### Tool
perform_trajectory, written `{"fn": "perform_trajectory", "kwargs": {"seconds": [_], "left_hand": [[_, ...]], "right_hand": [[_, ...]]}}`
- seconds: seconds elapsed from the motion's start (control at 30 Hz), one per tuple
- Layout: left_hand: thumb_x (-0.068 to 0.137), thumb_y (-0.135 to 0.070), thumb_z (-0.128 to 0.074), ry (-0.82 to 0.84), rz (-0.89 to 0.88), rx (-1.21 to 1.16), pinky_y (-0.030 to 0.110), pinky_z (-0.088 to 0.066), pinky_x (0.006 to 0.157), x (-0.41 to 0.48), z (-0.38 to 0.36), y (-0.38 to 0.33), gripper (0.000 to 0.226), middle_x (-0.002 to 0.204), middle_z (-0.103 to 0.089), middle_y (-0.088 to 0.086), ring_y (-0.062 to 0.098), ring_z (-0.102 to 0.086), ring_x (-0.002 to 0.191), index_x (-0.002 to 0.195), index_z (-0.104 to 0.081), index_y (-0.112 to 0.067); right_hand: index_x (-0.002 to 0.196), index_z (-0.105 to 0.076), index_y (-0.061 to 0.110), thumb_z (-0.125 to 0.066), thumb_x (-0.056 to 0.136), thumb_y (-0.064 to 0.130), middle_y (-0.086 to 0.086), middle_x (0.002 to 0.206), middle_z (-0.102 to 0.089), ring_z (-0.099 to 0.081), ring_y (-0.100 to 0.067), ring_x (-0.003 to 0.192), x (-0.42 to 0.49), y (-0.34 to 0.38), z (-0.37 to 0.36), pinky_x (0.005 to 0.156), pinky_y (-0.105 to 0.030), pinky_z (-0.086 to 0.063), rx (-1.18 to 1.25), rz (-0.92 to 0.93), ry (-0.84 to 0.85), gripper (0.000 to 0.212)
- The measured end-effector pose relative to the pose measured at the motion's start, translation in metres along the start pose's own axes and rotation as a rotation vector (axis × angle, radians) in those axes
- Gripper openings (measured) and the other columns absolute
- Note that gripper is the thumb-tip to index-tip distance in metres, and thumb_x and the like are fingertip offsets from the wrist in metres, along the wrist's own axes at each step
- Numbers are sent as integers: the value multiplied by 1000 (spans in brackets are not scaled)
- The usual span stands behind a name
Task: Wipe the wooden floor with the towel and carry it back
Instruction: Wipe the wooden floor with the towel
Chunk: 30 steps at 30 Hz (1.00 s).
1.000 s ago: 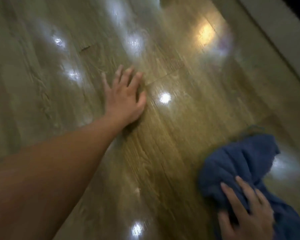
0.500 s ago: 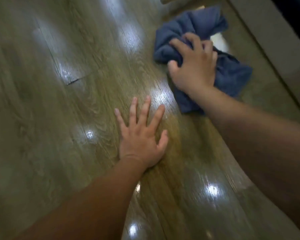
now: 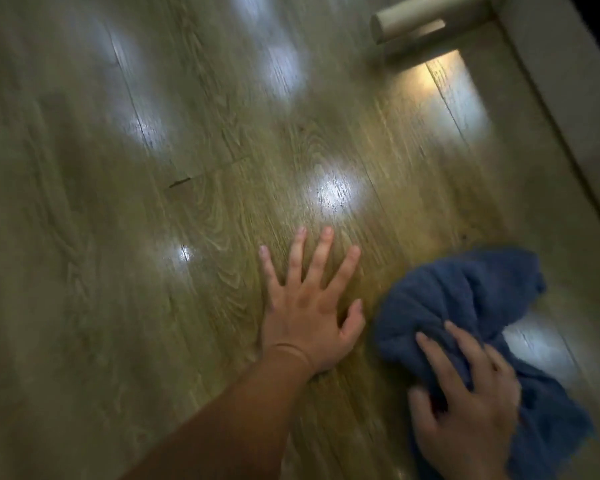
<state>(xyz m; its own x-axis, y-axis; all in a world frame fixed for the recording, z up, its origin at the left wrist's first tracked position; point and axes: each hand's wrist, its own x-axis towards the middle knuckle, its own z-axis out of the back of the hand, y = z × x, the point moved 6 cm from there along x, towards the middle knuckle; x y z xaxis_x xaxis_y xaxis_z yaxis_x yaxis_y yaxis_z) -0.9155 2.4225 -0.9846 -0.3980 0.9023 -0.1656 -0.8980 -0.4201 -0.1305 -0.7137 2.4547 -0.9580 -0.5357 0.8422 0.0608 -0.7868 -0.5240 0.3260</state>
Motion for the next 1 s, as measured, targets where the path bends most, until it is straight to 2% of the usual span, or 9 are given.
{"fn": "perform_trajectory", "kwargs": {"seconds": [0.1, 0.2, 0.47, 0.57, 0.7, 0.8, 0.83, 0.9, 1.0], "left_hand": [[84, -55, -45, -3, -2, -22, 76, -10, 111, -1, 0, 0, 72, 163, -26, 7, 38, -17, 151, 152, -37, -33], [83, -55, -47, -1, -2, -34, 76, -11, 110, -2, 2, -1, 72, 163, -28, 7, 38, -19, 151, 150, -40, -33], [88, -58, -38, -9, 14, -32, 74, -4, 113, -2, -2, -1, 67, 164, -24, 4, 34, -14, 152, 152, -35, -36], [89, -58, -38, -9, 18, -16, 73, -3, 113, -1, -2, 0, 67, 165, -23, 4, 34, -12, 152, 153, -33, -36], [89, -58, -38, 9, 28, -11, 73, -2, 114, 0, -1, 0, 69, 165, -20, 4, 34, -10, 153, 153, -31, -36], [89, -59, -38, 14, 32, -6, 73, -2, 113, 1, -2, 2, 70, 166, -19, 4, 35, -9, 153, 154, -30, -36], [88, -59, -39, 11, 27, -10, 74, -3, 112, 0, -2, 2, 71, 166, -20, 5, 35, -10, 153, 154, -30, -35], [86, -58, -44, -3, 15, -28, 75, -5, 111, 0, -1, 1, 71, 164, -24, 6, 37, -14, 152, 152, -36, -33], [83, -56, -49, -15, 13, -52, 75, -7, 111, 0, 2, 1, 70, 162, -29, 8, 38, -18, 151, 147, -45, -31]], "right_hand": [[120, -61, 28, -52, 70, 28, -11, 132, -61, -53, -44, 108, 23, 2, -9, 87, -56, -42, -6, -51, 20, 51], [120, -66, 24, -51, 71, 31, -8, 135, -56, -49, -42, 112, 56, 12, -6, 91, -57, -39, 4, -7, 5, 52], [137, -51, 36, -46, 84, 42, 4, 150, -42, -39, -34, 130, 266, 23, -28, 108, -45, -29, -6, 18, -22, 54], [140, -51, 33, -45, 84, 40, 3, 151, -42, -42, -33, 130, 235, 23, -25, 106, -43, -32, -16, 52, -41, 56], [134, -60, 24, -54, 80, 28, -7, 146, -51, -49, -41, 124, 66, -3, -4, 104, -51, -39, 34, 73, -7, 55], [123, -64, 25, -53, 75, 25, -7, 138, -57, -58, -45, 110, -38, -19, 10, 105, -44, -39, 9, 78, 27, 49], [117, -68, 24, -53, 73, 25, -6, 133, -60, -61, -45, 104, -47, -21, 10, 103, -42, -40, 8, 83, 27, 46], [110, -72, 24, -52, 70, 26, -7, 127, -64, -63, -46, 97, -22, -17, 8, 94, -48, -44, 8, 77, 22, 45], [120, -62, 28, -53, 72, 31, -11, 130, -62, -57, -45, 104, 63, 11, -2, 93, -54, -42, 44, 160, 28, 49]]}}
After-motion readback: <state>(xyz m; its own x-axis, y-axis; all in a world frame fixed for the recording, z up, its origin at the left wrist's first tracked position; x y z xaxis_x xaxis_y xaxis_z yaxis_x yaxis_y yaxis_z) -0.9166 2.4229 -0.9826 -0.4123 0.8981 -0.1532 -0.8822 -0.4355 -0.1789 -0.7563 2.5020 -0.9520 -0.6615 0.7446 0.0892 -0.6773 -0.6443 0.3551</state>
